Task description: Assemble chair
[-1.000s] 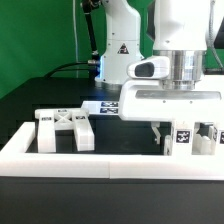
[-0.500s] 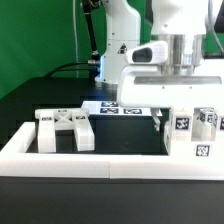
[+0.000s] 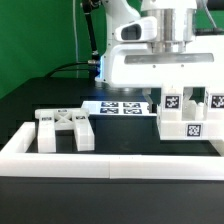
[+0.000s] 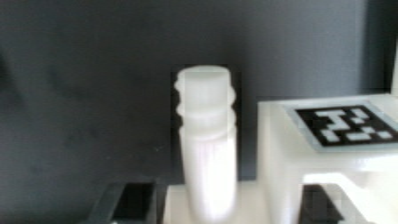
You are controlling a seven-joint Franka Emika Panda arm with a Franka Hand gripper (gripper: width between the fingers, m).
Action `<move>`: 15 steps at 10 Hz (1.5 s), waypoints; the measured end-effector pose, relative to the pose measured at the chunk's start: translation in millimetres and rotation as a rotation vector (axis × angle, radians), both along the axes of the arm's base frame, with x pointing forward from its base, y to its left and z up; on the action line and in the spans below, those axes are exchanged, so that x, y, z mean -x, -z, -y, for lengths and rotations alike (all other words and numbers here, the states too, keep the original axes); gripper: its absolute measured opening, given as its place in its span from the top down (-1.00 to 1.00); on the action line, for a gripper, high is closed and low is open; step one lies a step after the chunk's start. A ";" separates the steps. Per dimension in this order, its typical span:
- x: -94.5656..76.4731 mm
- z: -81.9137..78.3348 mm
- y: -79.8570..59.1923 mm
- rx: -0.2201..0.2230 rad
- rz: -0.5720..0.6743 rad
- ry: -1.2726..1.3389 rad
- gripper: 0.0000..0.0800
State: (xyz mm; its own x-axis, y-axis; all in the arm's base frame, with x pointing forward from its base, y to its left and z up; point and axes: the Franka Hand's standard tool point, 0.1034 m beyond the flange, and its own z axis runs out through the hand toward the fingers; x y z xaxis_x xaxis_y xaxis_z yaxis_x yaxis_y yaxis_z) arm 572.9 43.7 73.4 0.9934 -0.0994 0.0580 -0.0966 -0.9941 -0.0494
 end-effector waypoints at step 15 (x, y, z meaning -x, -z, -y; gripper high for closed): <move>51.1 23.6 -7.1 -0.117 -1.119 0.038 0.17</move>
Offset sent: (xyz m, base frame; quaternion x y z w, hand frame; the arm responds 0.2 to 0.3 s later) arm -0.0034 -0.0093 0.0118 -0.0067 -0.2171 -0.0177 0.9760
